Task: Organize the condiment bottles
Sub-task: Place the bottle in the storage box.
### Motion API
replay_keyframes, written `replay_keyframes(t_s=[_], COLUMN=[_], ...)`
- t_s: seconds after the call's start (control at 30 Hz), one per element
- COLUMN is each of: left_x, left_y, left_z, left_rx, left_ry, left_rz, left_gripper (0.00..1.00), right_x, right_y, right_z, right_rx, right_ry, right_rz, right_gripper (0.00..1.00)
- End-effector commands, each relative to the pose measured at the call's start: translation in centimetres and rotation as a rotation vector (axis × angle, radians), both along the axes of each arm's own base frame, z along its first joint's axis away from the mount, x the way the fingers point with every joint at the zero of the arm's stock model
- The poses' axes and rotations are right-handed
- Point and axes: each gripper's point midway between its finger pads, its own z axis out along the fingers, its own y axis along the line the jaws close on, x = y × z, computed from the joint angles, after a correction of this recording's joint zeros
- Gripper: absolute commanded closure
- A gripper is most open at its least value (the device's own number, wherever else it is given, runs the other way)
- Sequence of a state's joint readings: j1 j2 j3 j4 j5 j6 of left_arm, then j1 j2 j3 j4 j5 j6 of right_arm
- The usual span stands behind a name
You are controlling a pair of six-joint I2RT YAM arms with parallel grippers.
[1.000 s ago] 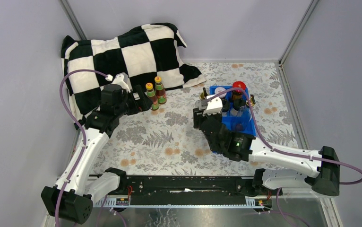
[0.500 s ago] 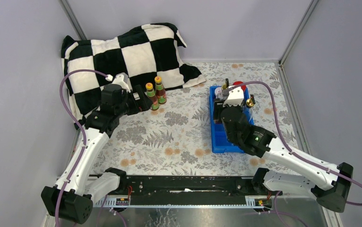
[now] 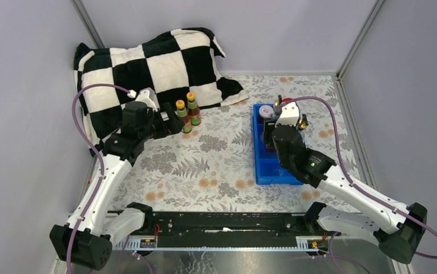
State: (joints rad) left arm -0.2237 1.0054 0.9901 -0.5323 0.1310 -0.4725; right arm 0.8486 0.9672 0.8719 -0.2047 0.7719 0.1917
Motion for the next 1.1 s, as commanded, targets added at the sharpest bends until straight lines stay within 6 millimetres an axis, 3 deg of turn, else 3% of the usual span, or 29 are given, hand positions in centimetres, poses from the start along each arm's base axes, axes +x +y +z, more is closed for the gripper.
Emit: replay_keyframes(t_s=[0.0, 0.77, 1.07], left_x=[0.5, 0.5, 0.5], left_y=[-0.3, -0.2, -0.2], left_z=[0.5, -0.1, -0.2], left_rx=[-0.003, 0.001, 0.003], left_ry=[-0.03, -0.021, -0.018], left_rz=[-0.008, -0.006, -0.003], left_gripper=[0.01, 0.01, 0.01], right_x=[0.9, 1.2, 1.5], right_y=[0.3, -0.2, -0.1], right_z=[1.5, -4.2, -5.1], right_rx=[0.109, 0.14, 0.164], right_ry=[-0.061, 0.008, 0.006], right_rz=[-0.009, -0.038, -0.048], right_gripper=[0.51, 0.52, 0.52])
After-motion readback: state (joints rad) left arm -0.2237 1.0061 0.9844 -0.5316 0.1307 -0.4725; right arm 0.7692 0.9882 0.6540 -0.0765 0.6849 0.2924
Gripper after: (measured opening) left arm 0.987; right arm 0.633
